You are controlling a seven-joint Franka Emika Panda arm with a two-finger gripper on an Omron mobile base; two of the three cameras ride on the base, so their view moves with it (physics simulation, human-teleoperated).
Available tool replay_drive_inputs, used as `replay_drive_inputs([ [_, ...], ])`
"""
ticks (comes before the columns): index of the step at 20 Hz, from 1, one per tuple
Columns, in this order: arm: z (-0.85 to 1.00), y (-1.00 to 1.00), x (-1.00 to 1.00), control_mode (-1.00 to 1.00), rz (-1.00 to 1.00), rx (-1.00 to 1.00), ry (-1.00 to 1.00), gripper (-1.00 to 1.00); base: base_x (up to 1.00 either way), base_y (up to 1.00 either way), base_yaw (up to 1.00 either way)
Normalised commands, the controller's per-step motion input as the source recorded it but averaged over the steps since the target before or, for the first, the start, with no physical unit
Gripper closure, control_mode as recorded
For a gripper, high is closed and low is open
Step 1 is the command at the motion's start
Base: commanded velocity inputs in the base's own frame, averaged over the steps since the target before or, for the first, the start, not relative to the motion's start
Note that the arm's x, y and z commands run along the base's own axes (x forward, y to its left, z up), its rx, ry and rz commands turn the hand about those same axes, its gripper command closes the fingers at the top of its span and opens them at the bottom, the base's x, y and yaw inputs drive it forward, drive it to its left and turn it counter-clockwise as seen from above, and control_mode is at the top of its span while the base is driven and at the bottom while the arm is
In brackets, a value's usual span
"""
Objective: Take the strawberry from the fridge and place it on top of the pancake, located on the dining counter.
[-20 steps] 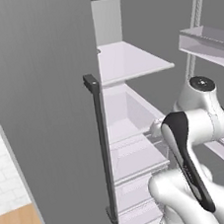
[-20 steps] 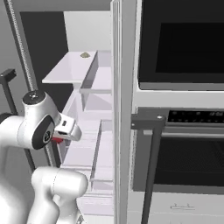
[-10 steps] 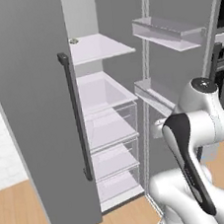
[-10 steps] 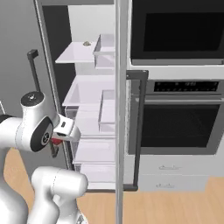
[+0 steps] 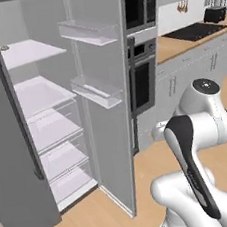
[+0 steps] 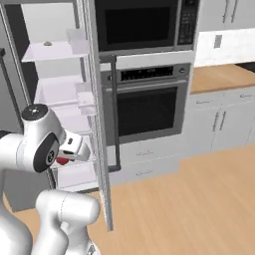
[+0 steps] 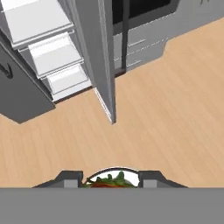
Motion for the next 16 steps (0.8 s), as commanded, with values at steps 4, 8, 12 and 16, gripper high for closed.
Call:
replay_drive_inputs([
  [4, 0.00, 0.00, 0.00, 1.00, 0.00, 0.00, 0.00, 1.00, -0.04, -0.27, -0.83],
  [8, 0.00, 0.00, 0.00, 1.00, 0.00, 0.00, 0.00, 1.00, 0.00, -0.36, -0.83],
  [12, 0.00, 0.00, 0.00, 1.00, 0.00, 0.00, 0.00, 1.00, -0.12, -0.29, -0.81],
  [16, 0.00, 0.00, 0.00, 1.00, 0.00, 0.00, 0.00, 1.00, -0.14, -0.33, -0.80],
])
